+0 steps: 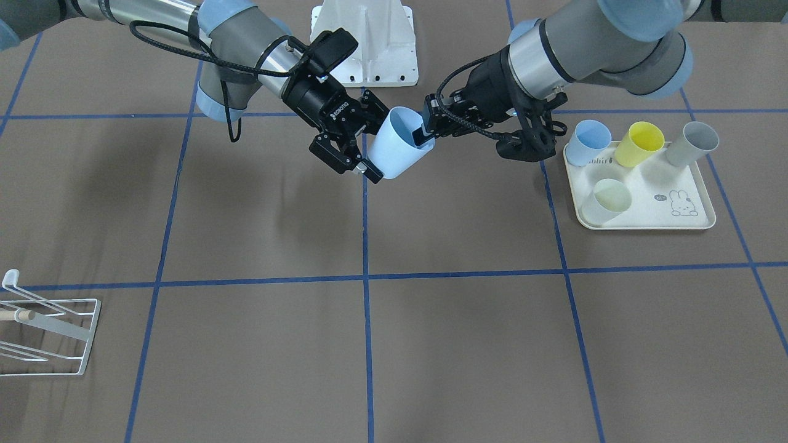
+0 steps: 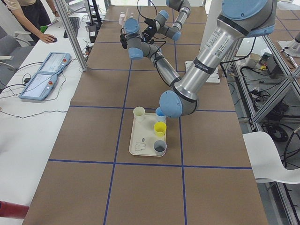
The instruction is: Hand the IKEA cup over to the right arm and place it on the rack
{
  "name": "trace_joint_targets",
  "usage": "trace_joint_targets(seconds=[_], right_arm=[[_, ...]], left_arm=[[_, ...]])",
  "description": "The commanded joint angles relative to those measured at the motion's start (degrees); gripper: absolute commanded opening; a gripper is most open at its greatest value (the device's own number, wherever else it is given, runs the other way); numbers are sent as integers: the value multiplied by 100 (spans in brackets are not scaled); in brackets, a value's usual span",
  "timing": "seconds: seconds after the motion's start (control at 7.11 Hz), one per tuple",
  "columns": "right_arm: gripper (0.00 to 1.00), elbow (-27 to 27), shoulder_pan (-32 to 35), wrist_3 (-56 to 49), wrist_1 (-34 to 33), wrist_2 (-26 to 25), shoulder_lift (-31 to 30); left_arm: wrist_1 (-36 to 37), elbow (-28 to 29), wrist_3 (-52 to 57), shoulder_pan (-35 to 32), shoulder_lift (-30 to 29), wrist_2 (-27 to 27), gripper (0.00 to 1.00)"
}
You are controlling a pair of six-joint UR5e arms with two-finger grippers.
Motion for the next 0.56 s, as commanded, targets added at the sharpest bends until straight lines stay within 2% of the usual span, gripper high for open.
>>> trace_joint_targets(seconds=[0.0,0.14,0.28,0.42], right_arm=[[72,0,-16,-1,0,-5,-9],[57,0,-34,8,0,-5,-61],[50,0,-34,8,0,-5,-71],[50,0,-43,8,0,-5,-79]], left_arm=[[0,4,-7,6,-12,2,0],[0,4,-7,7,-12,2,0],[0,12,-7,-2,-12,2,17],[0,47,11,-2,-81,2,72]])
